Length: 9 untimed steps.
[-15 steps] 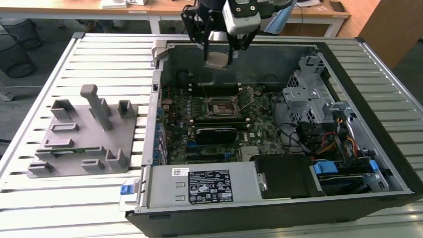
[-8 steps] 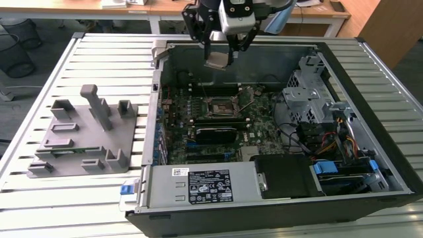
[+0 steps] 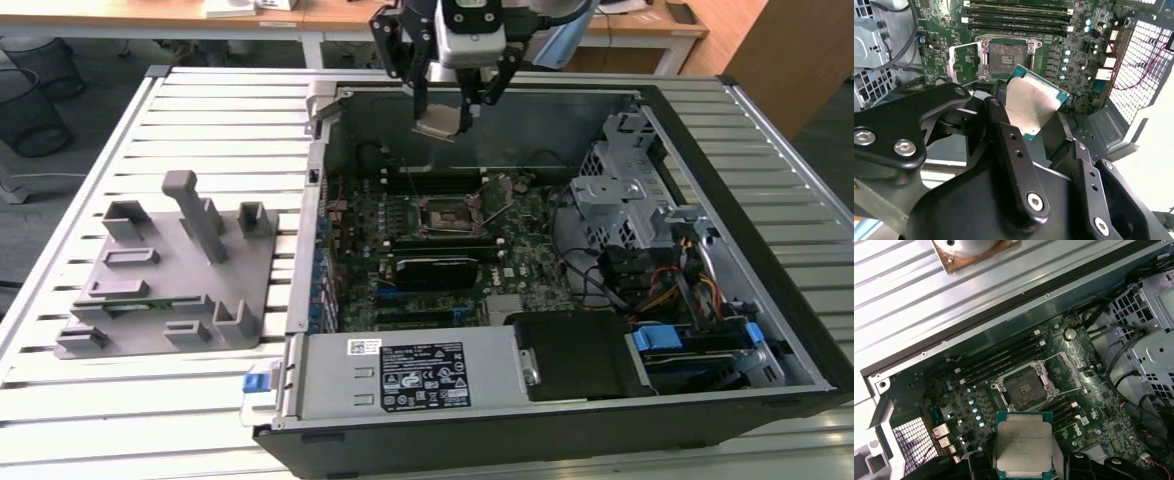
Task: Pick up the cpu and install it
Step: 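Place the cpu into insertion slot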
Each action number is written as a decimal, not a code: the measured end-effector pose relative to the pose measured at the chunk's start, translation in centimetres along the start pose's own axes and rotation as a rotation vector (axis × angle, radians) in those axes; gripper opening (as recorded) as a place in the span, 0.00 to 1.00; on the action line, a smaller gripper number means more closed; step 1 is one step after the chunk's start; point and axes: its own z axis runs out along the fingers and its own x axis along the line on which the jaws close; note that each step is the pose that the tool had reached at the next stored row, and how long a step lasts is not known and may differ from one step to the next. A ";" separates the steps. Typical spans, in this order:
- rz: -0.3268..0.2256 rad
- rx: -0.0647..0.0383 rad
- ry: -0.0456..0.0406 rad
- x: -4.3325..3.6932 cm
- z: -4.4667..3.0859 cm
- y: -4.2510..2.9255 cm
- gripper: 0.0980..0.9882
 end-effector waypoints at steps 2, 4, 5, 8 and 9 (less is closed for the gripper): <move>0.016 0.001 -0.0017 0.02 0.01 0.04 0.48; 0.034 0.001 -0.0035 0.03 0.01 0.06 0.48; 0.044 0.002 -0.0045 0.05 0.01 0.10 0.48; 0.071 0.003 -0.0075 0.08 0.02 0.14 0.48; 0.080 0.004 -0.0087 0.09 0.02 0.16 0.48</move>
